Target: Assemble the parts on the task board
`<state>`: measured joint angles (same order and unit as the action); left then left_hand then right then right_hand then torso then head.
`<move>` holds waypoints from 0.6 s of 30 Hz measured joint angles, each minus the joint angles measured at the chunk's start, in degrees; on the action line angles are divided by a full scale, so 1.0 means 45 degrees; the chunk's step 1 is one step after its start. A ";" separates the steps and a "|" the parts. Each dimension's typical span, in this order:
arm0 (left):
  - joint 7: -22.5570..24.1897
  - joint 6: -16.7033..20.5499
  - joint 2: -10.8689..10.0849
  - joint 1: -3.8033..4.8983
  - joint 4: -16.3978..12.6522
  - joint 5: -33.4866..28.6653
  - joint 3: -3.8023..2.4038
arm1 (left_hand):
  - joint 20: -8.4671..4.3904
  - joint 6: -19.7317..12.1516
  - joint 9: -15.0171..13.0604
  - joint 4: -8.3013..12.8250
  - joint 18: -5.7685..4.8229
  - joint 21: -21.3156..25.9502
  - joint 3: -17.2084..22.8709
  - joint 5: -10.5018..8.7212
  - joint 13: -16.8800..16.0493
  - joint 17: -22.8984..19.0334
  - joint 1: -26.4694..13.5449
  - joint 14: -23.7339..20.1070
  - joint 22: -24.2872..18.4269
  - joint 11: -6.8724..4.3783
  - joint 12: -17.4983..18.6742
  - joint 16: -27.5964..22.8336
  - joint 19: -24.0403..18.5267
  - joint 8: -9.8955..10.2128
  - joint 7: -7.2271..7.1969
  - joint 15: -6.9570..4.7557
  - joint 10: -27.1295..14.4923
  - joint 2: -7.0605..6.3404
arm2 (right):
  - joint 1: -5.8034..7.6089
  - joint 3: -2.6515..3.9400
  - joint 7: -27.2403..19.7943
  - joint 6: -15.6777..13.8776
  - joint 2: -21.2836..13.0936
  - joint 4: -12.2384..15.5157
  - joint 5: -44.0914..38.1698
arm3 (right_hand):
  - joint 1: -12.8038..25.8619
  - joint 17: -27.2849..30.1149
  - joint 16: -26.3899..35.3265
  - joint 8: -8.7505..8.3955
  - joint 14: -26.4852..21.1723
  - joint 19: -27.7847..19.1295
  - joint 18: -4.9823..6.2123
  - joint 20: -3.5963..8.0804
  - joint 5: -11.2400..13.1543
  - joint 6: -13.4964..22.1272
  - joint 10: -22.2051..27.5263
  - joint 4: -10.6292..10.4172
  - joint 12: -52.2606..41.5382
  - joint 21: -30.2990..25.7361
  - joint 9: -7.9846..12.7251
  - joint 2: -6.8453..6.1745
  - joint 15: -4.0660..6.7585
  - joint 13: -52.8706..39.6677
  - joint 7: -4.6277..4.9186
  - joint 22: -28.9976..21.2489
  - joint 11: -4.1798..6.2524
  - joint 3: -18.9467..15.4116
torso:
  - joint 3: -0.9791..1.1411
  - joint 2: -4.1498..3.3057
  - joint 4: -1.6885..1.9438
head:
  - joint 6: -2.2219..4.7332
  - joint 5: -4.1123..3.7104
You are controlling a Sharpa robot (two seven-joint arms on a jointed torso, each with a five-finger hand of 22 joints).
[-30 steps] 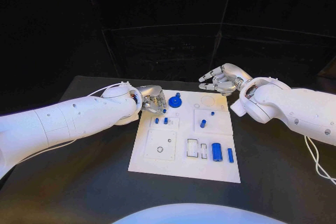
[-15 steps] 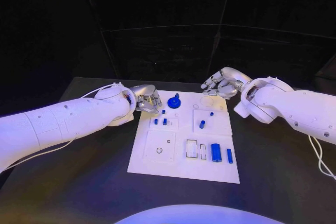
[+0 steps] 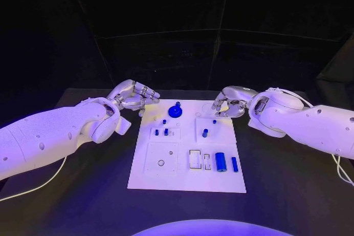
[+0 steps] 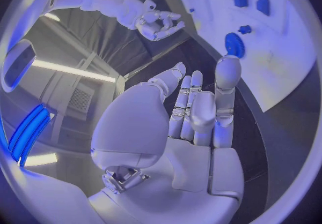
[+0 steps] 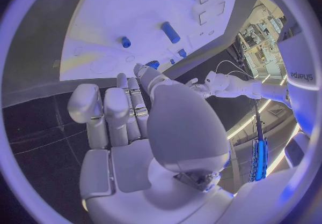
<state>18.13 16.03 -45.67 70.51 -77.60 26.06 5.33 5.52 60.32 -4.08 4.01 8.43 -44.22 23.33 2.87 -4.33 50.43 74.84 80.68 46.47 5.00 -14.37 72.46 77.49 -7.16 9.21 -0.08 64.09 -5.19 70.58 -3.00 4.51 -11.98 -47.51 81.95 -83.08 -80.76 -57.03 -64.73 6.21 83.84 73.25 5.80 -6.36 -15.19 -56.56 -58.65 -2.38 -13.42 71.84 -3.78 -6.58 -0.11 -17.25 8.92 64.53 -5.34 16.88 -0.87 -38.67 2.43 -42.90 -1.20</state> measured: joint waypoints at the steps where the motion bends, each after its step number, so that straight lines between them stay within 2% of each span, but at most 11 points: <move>1: 0.0299 -0.0037 -0.0048 0.0000 -0.0071 -0.0525 0.0001 | -0.0010 0.0000 0.0000 -0.0033 0.0000 0.0141 -0.0033 0.0000 0.0000 -0.0106 0.0000 -0.0078 -0.0118 0.0000 0.0000 -0.0069 -0.0065 0.0000 0.0000 -0.0003 0.0000 0.0000 | -0.0033 -0.0002 0.0053 -0.0005 -0.0003 0.0011 -0.0190 | 0.0000 -0.0023 -0.0019 -0.0026 0.0000 0.0022 0.0000 -0.0020 0.0000 -0.0001 0.0000 -0.0001 0.0032 0.0002 0.0000 0.0000 0.0000 0.0048 -0.0001 0.0024 0.0000 0.0001 | 0.0000 0.0000 0.0000 | 0.0010 -0.0045; 2: 0.0668 -0.0097 -0.0103 0.0000 -0.0160 -0.1140 0.0004 | 0.0003 0.0000 0.0000 -0.0034 0.0157 0.0412 -0.0034 0.0000 0.0000 -0.0316 -0.0054 -0.0155 -0.0341 0.0000 0.0000 -0.0172 -0.0192 0.0000 0.0000 -0.0014 0.0000 0.0054 | -0.0070 -0.0003 0.0122 -0.0006 -0.0003 0.0015 -0.0410 | 0.0048 -0.0092 -0.0066 -0.0053 0.0000 0.0089 0.0000 0.0003 0.0007 -0.0001 0.0000 -0.0015 0.0106 0.0091 0.0000 -0.0048 0.0000 0.0213 -0.0001 0.0084 0.0000 0.0057 | 0.0000 0.0001 0.0000 | 0.0020 -0.0083; 3: 0.0908 -0.0147 -0.0142 0.0000 -0.0226 -0.1546 0.0005 | 0.0019 0.0000 0.0006 -0.0059 0.0192 0.0553 -0.0060 0.0000 0.0000 -0.0425 -0.0059 -0.0219 -0.0454 0.0000 0.0000 -0.0236 -0.0239 0.0000 0.0000 -0.0003 0.0000 0.0058 | -0.0096 -0.0003 0.0173 -0.0006 -0.0003 0.0015 -0.0555 | 0.0068 -0.0123 -0.0098 -0.0053 0.0000 0.0089 -0.0001 0.0002 0.0055 -0.0001 0.0000 -0.0002 0.0140 0.0096 0.0000 -0.0068 0.0001 0.0301 -0.0001 0.0111 0.0000 0.0070 | -0.0001 0.0004 0.0005 | 0.0023 -0.0117; 9: 0.1972 -0.0465 -0.0329 -0.0013 -0.0627 -0.3344 0.0023 | 0.0025 -0.0001 0.0017 -0.0069 0.0192 0.1103 -0.0069 0.0000 0.0001 -0.0865 -0.0059 -0.0432 -0.0919 0.0001 0.0000 -0.0438 -0.0471 -0.0050 0.0000 0.0038 -0.0001 0.0059 | -0.0345 -0.0001 0.0489 0.0024 0.0113 -0.0047 -0.1175 | 0.0121 -0.0251 -0.0186 -0.0116 0.0046 0.0155 -0.0002 -0.0064 0.0149 -0.0001 0.0003 -0.0034 0.0275 0.0155 -0.0019 -0.0115 -0.0045 0.0658 -0.0001 0.0235 -0.0002 0.0142 | -0.0015 0.0009 0.0035 | 0.0040 -0.0184; 18: 0.2535 -0.0698 -0.0434 -0.0053 -0.0805 -0.4447 0.0037 | 0.0040 -0.0001 0.0026 -0.0030 0.0190 0.1439 -0.0108 0.0000 0.0002 -0.1114 -0.0059 -0.0563 -0.1236 0.0001 -0.0059 -0.0533 -0.0620 -0.0050 0.0000 0.0054 -0.0001 0.0059 | -0.0608 -0.0001 0.0725 0.0240 0.0359 -0.0200 -0.1555 | 0.0073 -0.0486 -0.0440 -0.0164 0.0046 0.0296 -0.0002 -0.0107 0.0149 -0.0110 -0.0054 0.0053 0.0347 0.0346 -0.0052 -0.0163 -0.0045 0.1045 0.0197 0.0421 -0.0139 0.0334 | -0.0006 -0.0009 0.0035 | 0.0031 -0.0198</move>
<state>29.54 12.89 -47.62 70.27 -81.22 6.05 5.50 5.70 60.31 -3.96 3.88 9.28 -37.74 22.85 2.87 -4.32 45.41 74.58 78.15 40.90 5.00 -14.64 70.06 74.70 -7.38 9.20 0.16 64.08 -4.93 67.84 -3.00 7.77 -10.90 -45.89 81.05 -90.07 -80.43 -59.22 -66.71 5.48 84.05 74.58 5.79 -6.84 -14.52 -57.06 -58.89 -2.15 -11.86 73.40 -4.02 -7.31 -0.31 -12.55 9.81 66.43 -5.96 18.38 -0.90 -38.70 2.59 -42.76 -2.09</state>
